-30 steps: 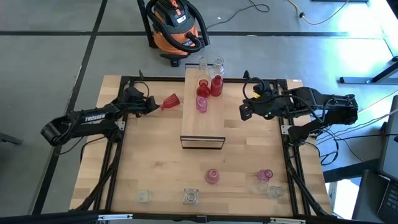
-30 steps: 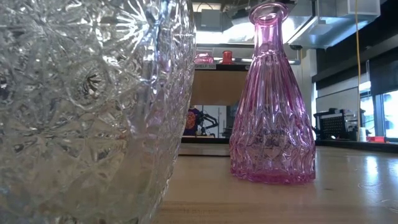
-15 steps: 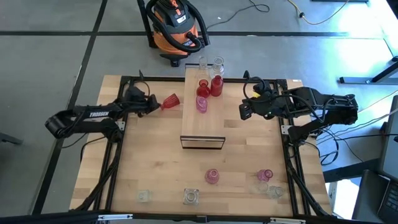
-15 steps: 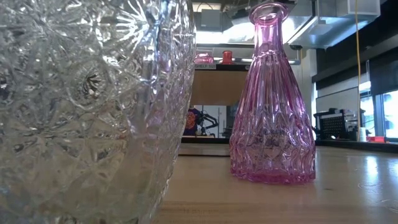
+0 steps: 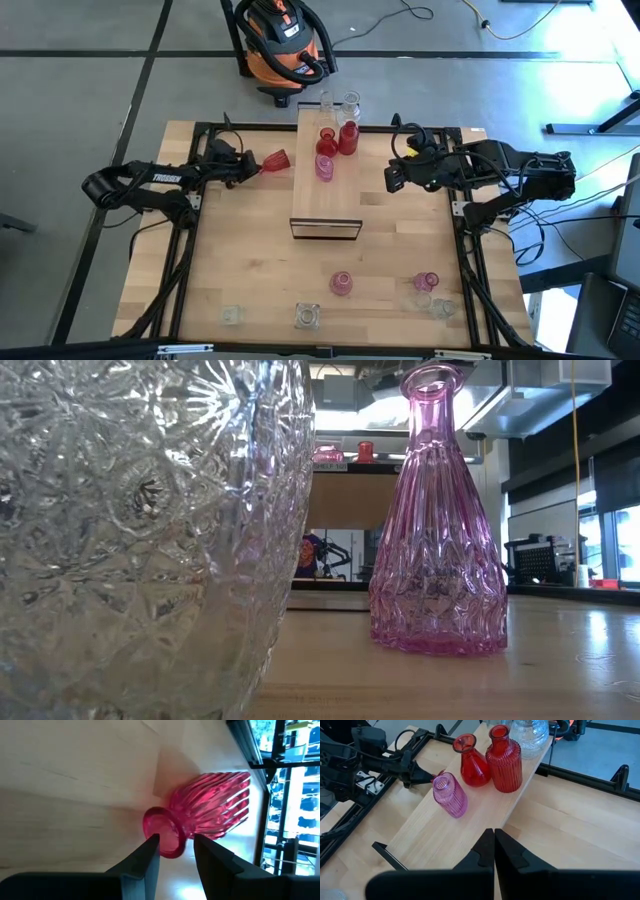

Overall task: Sort vases onto shelf
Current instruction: Put the red vase on the shelf aligned with the other red vase

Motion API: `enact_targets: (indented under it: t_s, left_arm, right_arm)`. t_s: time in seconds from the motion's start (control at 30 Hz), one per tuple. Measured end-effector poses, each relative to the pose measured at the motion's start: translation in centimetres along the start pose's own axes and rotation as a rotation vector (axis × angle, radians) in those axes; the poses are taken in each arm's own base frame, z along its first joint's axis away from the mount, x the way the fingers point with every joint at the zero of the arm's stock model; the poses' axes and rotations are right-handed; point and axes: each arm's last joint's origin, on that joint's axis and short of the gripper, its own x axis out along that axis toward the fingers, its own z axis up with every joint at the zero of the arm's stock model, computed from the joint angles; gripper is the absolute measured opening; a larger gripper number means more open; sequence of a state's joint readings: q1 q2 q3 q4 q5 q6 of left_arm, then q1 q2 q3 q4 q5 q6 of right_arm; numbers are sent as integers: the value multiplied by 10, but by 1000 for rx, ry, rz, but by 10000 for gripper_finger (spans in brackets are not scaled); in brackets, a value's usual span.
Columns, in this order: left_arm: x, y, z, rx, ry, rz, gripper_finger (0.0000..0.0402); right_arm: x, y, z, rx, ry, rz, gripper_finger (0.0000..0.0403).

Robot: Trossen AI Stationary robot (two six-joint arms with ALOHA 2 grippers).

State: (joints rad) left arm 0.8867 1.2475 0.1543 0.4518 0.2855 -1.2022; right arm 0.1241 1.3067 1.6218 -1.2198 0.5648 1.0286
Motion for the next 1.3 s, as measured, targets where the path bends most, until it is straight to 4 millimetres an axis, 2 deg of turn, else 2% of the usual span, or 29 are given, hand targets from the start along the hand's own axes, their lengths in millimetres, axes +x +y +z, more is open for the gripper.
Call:
enact_targets:
  t_s: [0.3,0.4,0.6,0.83,0.97,1.07,1.17,1.3]
  left_arm:
    - [9,-3,5,12,-52,-68,108]
    - [12,-4,6,19,-45,-93,87]
    - [13,-5,5,57,-8,-119,14]
    - [10,-11,5,88,20,-180,7]
    - [1,-28,6,155,69,-283,7]
    - [-7,-44,6,232,97,-297,7]
    - [-21,-66,7,368,116,-202,7]
    - [-48,-91,8,642,127,92,7]
  right_arm:
    - [0,0,0,15,0,0,1]
    - [0,0,0,15,1,0,1]
    - [0,0,0,15,7,4,1]
    - [0,0,0,14,8,4,1]
    - [0,0,-1,14,22,11,1]
    - [0,0,-1,14,30,16,1]
    - [0,0,-1,13,31,17,1]
    - [0,0,-1,-3,30,17,1]
